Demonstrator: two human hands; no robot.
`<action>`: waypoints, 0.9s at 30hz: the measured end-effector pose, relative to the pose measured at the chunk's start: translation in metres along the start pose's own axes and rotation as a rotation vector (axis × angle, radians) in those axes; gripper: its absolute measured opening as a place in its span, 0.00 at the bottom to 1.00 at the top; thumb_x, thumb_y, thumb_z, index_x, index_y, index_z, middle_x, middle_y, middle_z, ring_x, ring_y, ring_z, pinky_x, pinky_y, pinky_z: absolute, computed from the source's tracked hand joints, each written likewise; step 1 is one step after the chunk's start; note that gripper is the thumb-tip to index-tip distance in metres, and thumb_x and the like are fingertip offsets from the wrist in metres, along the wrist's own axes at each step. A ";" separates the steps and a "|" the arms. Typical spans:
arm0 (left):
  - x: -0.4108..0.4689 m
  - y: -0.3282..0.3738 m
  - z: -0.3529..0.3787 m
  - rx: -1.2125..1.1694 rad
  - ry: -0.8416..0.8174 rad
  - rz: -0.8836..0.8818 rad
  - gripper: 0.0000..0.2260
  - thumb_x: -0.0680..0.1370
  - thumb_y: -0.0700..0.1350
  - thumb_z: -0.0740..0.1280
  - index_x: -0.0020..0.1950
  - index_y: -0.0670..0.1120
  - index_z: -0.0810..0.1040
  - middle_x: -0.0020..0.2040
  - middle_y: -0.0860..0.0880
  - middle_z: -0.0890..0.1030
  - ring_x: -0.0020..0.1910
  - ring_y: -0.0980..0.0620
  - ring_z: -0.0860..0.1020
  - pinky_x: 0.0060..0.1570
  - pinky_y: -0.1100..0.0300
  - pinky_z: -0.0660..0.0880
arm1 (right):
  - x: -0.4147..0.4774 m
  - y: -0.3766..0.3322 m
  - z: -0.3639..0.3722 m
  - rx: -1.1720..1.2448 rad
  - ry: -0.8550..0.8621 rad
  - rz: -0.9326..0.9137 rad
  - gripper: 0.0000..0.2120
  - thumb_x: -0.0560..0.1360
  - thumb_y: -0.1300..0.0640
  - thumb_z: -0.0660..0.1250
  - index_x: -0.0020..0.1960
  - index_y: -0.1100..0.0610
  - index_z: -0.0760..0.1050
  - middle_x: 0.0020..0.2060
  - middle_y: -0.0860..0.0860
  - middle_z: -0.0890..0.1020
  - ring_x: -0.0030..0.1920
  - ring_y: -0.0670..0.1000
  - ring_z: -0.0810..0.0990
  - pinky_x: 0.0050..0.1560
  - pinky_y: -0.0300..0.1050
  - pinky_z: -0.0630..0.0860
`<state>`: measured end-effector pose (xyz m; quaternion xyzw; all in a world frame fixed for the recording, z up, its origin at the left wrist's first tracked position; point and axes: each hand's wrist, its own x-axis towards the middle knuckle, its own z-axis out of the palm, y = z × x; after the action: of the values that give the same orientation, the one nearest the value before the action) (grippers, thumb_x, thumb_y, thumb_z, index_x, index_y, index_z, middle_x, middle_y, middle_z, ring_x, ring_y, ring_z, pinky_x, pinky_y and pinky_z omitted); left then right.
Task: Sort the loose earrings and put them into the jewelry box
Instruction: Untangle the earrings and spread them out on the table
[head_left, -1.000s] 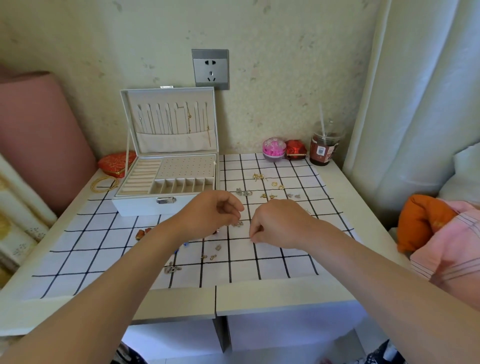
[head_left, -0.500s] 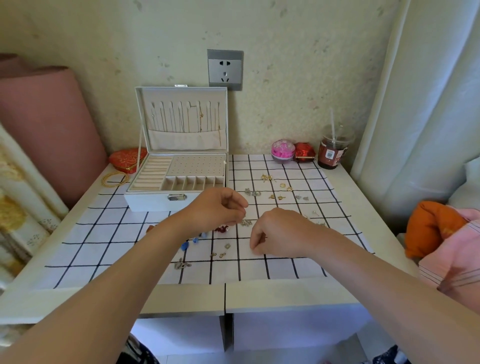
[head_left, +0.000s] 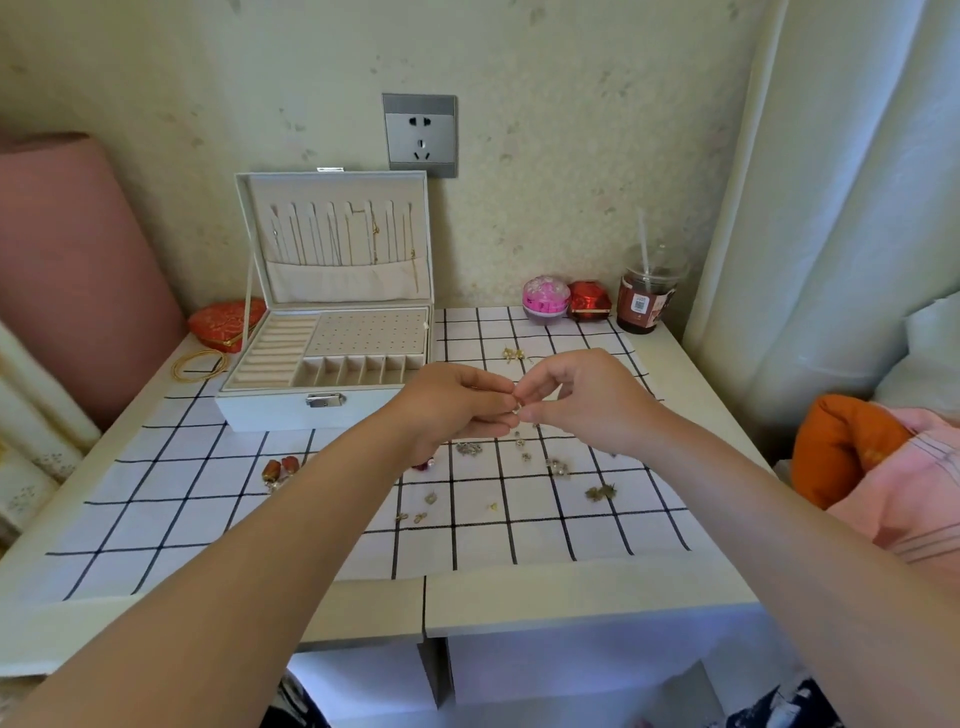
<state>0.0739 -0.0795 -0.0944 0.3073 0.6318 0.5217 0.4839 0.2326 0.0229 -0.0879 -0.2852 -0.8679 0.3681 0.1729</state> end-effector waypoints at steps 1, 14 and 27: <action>0.002 0.001 0.001 -0.016 0.005 -0.007 0.10 0.74 0.33 0.72 0.55 0.36 0.81 0.45 0.39 0.85 0.43 0.48 0.85 0.43 0.60 0.82 | 0.001 0.001 -0.001 0.019 0.014 0.001 0.07 0.72 0.59 0.77 0.50 0.52 0.85 0.43 0.46 0.84 0.29 0.33 0.76 0.29 0.27 0.68; 0.030 0.019 0.013 -0.076 0.040 -0.033 0.07 0.74 0.33 0.72 0.51 0.40 0.79 0.37 0.44 0.85 0.35 0.52 0.84 0.37 0.60 0.82 | 0.023 0.020 -0.010 0.043 0.161 -0.056 0.07 0.72 0.58 0.77 0.49 0.51 0.86 0.38 0.44 0.82 0.32 0.32 0.75 0.35 0.25 0.67; 0.035 0.017 0.005 0.187 -0.061 0.018 0.10 0.77 0.43 0.71 0.58 0.49 0.80 0.50 0.50 0.86 0.48 0.52 0.85 0.44 0.61 0.81 | 0.041 0.034 -0.015 -0.053 0.097 -0.020 0.03 0.71 0.54 0.78 0.44 0.48 0.86 0.37 0.41 0.85 0.39 0.37 0.82 0.40 0.30 0.72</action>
<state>0.0645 -0.0425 -0.0886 0.3726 0.6599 0.4552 0.4675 0.2213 0.0758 -0.0994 -0.2984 -0.8708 0.3291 0.2107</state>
